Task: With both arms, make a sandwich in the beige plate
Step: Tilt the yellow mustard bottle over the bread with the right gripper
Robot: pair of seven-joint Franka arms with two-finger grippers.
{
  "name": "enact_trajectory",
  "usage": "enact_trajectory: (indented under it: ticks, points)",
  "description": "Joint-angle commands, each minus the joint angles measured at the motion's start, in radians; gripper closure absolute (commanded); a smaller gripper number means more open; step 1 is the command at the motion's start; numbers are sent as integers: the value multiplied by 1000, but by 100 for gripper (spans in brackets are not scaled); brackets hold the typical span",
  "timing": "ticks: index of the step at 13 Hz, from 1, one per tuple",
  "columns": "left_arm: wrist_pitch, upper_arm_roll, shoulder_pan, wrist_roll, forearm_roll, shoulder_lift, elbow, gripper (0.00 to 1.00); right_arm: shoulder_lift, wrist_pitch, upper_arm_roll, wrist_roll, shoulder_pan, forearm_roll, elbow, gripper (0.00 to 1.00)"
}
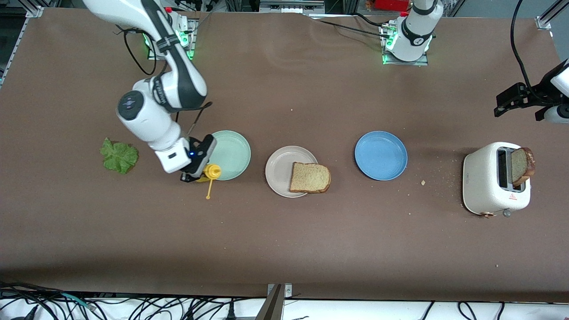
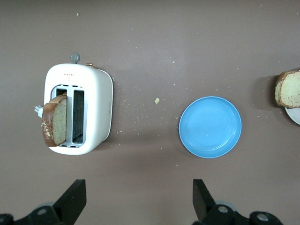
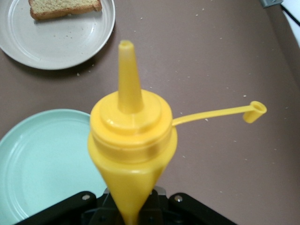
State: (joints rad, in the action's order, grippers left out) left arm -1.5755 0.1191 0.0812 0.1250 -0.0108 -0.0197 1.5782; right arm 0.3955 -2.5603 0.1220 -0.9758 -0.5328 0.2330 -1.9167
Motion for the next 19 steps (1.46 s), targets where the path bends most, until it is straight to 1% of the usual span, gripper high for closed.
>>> enact_trajectory:
  ticks: [1,3,4,6,8,10,14,16,17,19]
  points:
    - [0,-6,-6,1,-32,11,11,0,34,85,13,249,-62,-194,95,100]
    - [0,-6,-14,2,-31,9,11,0,103,275,10,438,-108,-375,258,100]
    - [0,-6,-15,2,-29,11,11,0,155,376,11,515,-143,-430,344,100]
    - [2,-6,-17,2,-29,9,11,0,254,561,13,644,-211,-509,508,100]
    - [3,-7,-31,5,-29,14,11,0,324,668,13,754,-269,-582,606,100]
    - [3,-12,-29,5,-28,12,11,0,358,710,15,825,-317,-644,637,100]
    - [3,-12,-23,4,-28,11,14,0,422,710,16,891,-410,-762,656,100]
    - [3,-12,-21,4,-28,4,14,0,463,710,16,989,-450,-869,656,100]
    - [2,-12,-21,4,-28,3,14,0,479,710,16,1032,-464,-903,656,100]
    - [2,-12,-21,4,-28,1,14,0,509,712,18,1059,-479,-914,656,100]
